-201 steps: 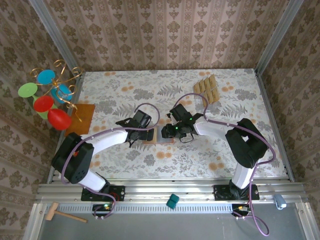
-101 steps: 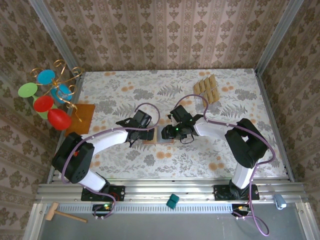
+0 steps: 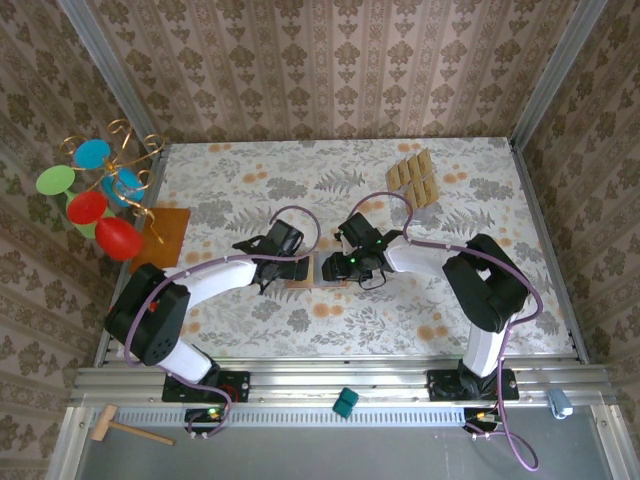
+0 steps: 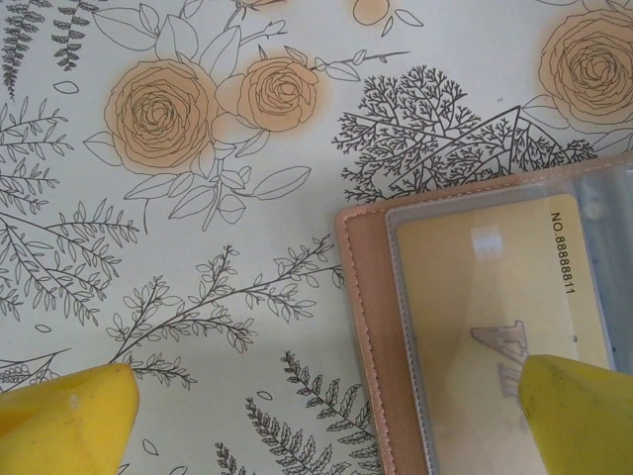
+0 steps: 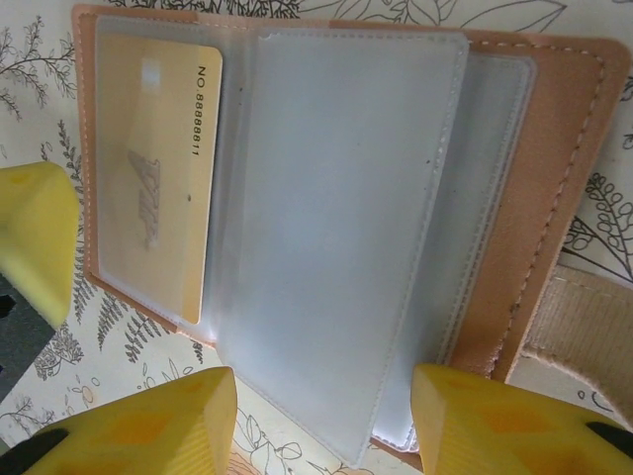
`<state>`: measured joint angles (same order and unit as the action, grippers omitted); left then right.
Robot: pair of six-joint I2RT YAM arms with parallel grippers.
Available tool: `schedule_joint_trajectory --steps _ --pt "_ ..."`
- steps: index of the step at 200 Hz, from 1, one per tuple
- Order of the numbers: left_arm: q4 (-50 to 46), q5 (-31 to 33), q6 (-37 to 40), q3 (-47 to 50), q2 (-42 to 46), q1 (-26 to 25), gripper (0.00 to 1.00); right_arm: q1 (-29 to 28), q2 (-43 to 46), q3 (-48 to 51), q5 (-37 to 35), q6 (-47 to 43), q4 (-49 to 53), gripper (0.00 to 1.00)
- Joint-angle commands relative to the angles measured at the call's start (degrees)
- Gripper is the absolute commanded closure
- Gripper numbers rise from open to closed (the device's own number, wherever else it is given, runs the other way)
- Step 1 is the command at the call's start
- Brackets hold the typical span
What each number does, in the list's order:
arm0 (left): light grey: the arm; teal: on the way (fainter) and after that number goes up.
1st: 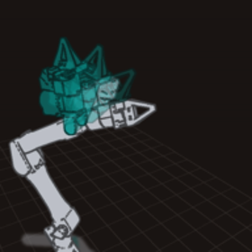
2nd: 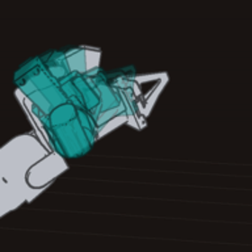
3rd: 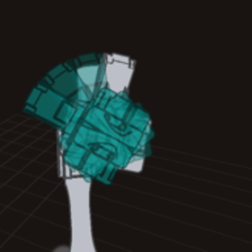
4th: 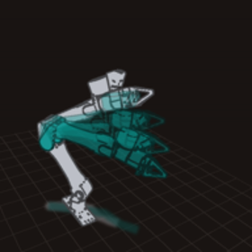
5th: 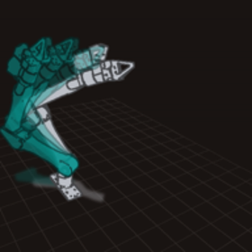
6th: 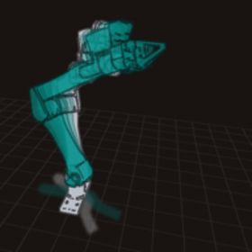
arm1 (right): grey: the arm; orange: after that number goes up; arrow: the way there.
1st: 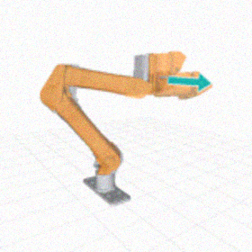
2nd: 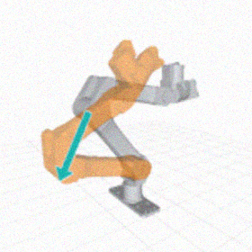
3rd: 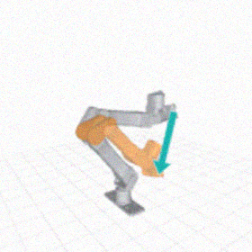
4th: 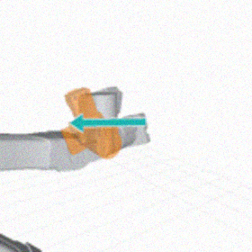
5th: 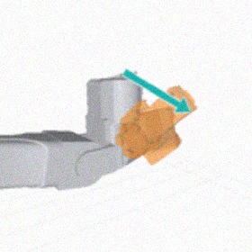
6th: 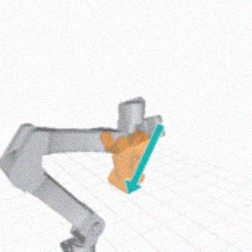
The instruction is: Put the credit cards into the card holder
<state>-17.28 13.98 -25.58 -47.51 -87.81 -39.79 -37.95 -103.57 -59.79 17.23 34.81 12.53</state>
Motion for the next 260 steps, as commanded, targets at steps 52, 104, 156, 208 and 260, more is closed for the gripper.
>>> schedule_joint_trajectory --steps 52,104,156,208,260 --pt "0.4 0.9 -1.0 0.9 0.0 -0.2 0.00 -1.1 -0.5 -2.9 1.5 0.6 0.7 0.49" --pt "0.9 0.5 -0.9 2.6 2.7 1.5 0.00 -1.5 -1.5 -5.2 -0.2 -0.1 2.5 0.49" --pt "2.3 -0.7 -0.3 3.7 3.7 1.3 0.00 -0.4 -2.3 -9.7 -8.8 -6.4 10.2 0.61" --pt "3.9 -1.1 -1.0 4.5 4.0 -1.1 0.00 1.4 -5.5 -11.9 -9.1 -9.4 11.8 0.86" --pt "5.1 -0.8 -0.8 3.5 2.4 -3.7 0.00 1.6 -9.2 -13.9 -7.3 -9.9 11.1 0.90"
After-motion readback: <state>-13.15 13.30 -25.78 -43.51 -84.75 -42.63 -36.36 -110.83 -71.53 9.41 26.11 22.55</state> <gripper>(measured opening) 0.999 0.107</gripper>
